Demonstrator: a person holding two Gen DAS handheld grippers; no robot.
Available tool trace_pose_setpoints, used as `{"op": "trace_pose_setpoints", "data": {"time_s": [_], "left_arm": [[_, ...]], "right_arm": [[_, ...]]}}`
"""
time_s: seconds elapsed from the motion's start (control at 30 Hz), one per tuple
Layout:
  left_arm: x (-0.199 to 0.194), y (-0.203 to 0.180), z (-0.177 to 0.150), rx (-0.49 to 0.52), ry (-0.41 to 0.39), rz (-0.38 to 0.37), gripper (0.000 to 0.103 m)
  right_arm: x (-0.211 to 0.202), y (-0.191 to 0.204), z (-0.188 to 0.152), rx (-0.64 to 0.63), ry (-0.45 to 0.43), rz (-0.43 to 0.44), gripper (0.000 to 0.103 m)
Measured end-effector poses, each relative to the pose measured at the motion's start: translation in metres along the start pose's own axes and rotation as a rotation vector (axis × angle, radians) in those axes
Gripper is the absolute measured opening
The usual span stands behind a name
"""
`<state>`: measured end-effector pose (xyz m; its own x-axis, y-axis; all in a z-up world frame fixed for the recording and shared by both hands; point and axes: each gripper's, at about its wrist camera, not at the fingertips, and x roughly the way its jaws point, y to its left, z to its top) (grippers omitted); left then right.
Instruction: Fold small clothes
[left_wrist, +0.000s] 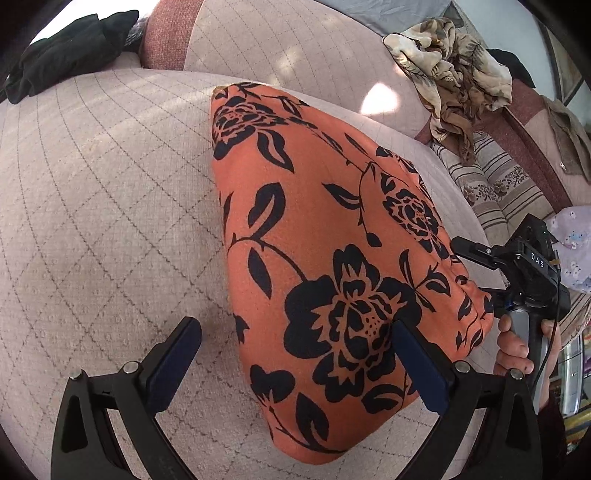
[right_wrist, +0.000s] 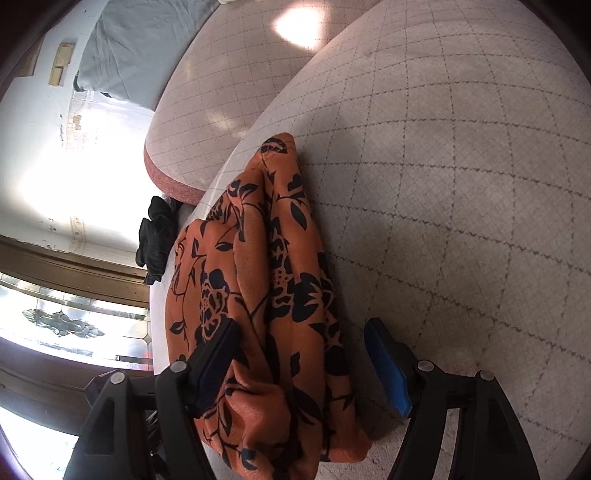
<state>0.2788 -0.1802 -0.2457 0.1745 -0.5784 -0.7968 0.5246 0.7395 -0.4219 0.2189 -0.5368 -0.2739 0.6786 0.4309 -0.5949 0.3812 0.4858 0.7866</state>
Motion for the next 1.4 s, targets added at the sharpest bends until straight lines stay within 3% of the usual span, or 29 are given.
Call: {"op": "trace_pose_setpoints", "data": {"time_s": [0.27,0.37,0.53,0.73,0.8,0.87,1.17,1.4], "left_arm": [[0.013,-0.002,0.020,0.023,0.001,-0.066,0.102],[0.018,-0.007,0.026,0.014,0.010,-0.111,0.102],[0.022,-0.021,0.021,0.069,0.002,-0.029,0.100],[0.010,-0.021,0.019,0.040,-0.037,0.019,0.069],[0.003,-0.019,0.019,0.027,-0.052,0.013,0.054],[-0.004,-0.019,0.018,0.032,-0.062,0.014,0.049],[-0.040,-0.033,0.013,0.112,-0.117,0.103,0.045],[-0.080,-0.032,-0.005,0.123,-0.161,0.165,0.045]], "right_arm": [[0.028,0.018,0.005,-0.093,0.042,0.089,0.082],[0.038,0.031,-0.002,-0.145,0.046,0.076,0.082],[0.045,0.044,-0.010,-0.190,0.039,0.048,0.077],[0.047,0.065,-0.023,-0.275,0.001,-0.029,0.054],[0.044,0.074,-0.026,-0.311,-0.026,-0.051,0.050],[0.042,0.083,-0.030,-0.345,-0.053,-0.074,0.048],[0.031,0.105,-0.048,-0.428,-0.112,-0.087,0.045],[0.017,0.120,-0.074,-0.432,-0.127,-0.029,0.045]]}}
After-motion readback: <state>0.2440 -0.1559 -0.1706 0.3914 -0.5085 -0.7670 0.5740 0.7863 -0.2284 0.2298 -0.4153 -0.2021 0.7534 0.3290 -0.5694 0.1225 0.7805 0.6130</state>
